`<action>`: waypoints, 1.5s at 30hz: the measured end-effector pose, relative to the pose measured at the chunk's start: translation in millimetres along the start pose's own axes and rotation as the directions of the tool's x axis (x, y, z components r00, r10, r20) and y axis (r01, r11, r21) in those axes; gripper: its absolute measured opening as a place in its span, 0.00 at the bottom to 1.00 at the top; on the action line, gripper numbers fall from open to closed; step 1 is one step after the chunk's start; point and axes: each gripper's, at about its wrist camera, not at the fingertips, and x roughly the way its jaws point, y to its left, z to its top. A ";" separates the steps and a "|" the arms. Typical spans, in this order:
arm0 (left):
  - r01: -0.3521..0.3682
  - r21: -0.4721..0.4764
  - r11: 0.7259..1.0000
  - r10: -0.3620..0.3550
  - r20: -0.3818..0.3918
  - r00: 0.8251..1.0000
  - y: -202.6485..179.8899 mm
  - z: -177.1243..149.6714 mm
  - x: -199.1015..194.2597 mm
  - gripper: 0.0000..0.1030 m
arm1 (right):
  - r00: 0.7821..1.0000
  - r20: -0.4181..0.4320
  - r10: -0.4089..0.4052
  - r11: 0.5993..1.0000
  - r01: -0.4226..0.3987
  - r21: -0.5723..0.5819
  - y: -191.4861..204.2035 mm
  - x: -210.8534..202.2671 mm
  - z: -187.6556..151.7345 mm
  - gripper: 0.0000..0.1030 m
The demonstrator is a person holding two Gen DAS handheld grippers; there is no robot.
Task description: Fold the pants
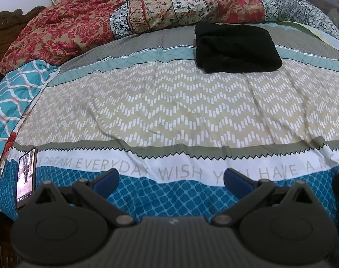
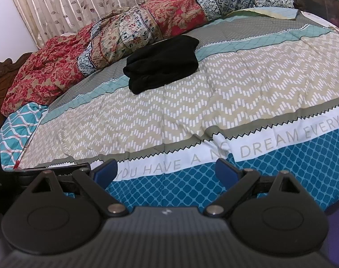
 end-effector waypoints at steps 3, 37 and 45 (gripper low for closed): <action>0.004 -0.002 1.000 -0.004 -0.010 1.000 0.0 -0.5 1.3 1.00 | 1.000 -0.001 0.000 1.000 0.000 0.000 0.1 0.1 -0.1 0.93; 0.005 -0.010 1.000 -0.005 -0.039 0.999 -1.4 -4.8 6.0 1.00 | 1.000 -0.006 -0.003 1.000 0.003 0.007 1.3 0.2 -3.1 0.93; 0.007 -0.012 1.000 -0.008 -0.044 0.999 -2.4 -4.5 6.5 1.00 | 1.000 -0.007 -0.003 1.000 0.003 0.008 1.1 0.4 -3.3 0.93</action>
